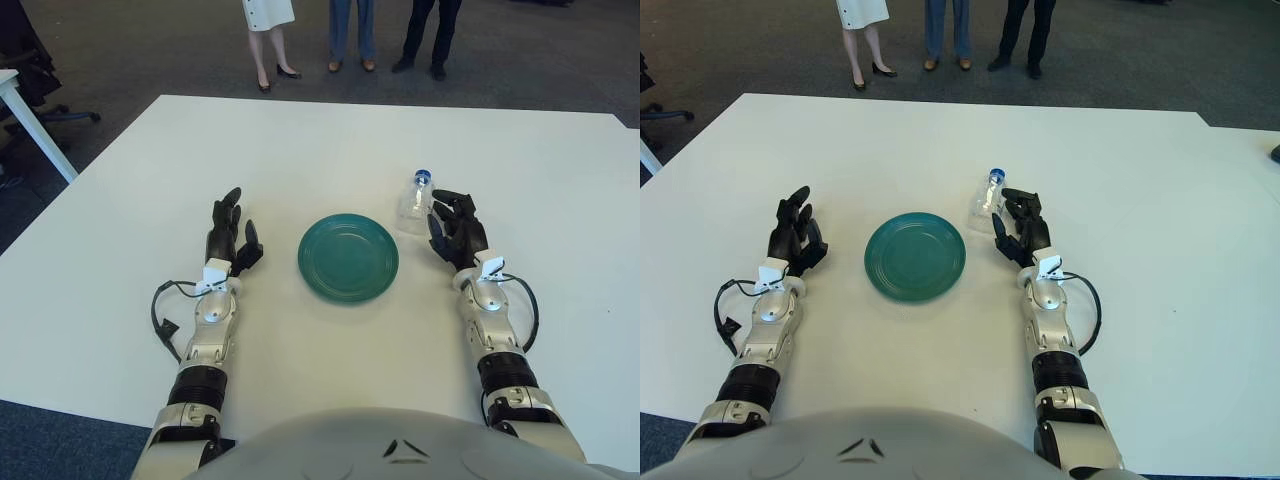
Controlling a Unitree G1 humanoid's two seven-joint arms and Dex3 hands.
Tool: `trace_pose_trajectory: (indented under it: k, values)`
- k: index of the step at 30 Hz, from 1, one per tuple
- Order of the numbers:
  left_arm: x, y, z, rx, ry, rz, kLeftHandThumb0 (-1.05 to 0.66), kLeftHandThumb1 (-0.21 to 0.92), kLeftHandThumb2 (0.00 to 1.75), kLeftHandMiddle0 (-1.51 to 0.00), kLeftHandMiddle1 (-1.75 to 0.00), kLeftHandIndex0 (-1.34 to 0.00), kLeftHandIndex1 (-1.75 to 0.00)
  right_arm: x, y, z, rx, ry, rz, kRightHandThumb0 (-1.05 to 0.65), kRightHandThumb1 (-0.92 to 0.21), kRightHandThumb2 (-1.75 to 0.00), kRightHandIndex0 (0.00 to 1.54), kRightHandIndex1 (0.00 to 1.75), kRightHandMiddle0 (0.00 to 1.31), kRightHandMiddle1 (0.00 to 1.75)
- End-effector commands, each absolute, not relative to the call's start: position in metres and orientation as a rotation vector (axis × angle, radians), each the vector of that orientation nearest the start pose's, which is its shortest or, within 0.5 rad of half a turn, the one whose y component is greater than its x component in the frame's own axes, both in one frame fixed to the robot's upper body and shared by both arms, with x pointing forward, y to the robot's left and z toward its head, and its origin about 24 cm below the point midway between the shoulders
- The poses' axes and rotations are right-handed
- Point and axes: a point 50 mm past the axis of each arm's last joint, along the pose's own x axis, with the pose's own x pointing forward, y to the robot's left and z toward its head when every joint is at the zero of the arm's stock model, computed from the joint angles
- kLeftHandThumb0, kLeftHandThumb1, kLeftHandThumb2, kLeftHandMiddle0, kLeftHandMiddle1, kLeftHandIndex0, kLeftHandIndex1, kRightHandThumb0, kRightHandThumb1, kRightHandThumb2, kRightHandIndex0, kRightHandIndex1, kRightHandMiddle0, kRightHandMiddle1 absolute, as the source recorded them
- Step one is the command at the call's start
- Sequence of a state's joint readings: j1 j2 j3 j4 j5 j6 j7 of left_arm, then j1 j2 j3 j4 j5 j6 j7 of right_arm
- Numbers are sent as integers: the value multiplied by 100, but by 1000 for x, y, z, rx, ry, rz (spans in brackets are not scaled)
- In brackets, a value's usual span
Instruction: Put the bottle into the plate.
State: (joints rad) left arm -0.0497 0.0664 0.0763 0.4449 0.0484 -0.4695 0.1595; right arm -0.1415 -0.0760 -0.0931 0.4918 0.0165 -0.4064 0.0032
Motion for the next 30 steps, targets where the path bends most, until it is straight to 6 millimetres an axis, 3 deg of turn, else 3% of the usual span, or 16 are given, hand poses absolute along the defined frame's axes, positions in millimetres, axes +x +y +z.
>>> trace_pose_trajectory:
  k: [1, 21, 30]
  values:
    - [239, 184, -16, 110, -8, 208, -98, 92, 100, -7, 0, 0, -33, 264, -185, -5, -71, 14, -60, -43, -86, -55, 43, 54, 9, 100]
    - [234, 187, -21, 127, -5, 223, -98, 92, 99, -8, -1, 0, -31, 282, -205, 8, -124, 18, -82, -45, -86, -50, 38, 52, 9, 98]
    - [234, 189, -24, 136, 5, 227, -99, 92, 99, -10, -1, 0, -32, 288, -216, 16, -184, -5, -74, -36, -75, -63, 37, 63, 12, 93]
